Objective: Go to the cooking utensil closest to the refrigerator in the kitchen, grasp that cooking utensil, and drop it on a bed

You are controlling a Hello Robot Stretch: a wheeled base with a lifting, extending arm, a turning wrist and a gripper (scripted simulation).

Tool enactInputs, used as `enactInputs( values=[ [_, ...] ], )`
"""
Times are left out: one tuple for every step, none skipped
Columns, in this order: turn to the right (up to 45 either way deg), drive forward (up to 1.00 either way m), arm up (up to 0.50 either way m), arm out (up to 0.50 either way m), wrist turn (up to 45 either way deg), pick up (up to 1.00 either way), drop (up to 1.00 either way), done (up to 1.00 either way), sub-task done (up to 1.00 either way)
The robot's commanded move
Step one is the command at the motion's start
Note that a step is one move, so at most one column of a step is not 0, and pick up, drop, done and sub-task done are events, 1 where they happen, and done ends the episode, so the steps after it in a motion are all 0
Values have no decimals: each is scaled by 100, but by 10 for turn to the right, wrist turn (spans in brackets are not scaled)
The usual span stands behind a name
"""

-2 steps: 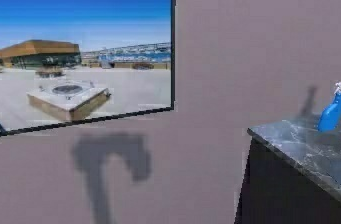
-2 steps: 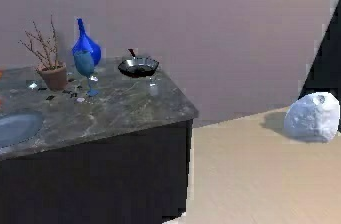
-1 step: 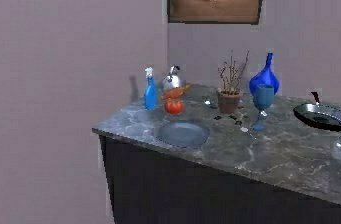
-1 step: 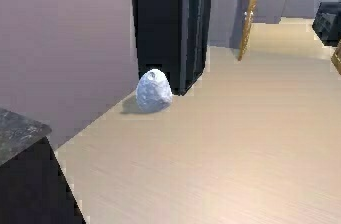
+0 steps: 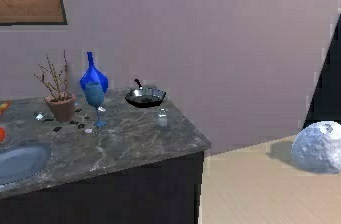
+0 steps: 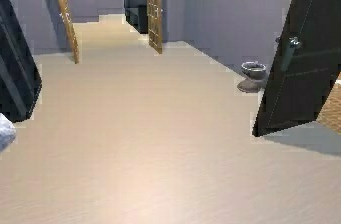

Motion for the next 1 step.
enactInputs(
  values=[
    [270, 0, 0, 0, 0, 0, 0, 0, 0]
  ],
)
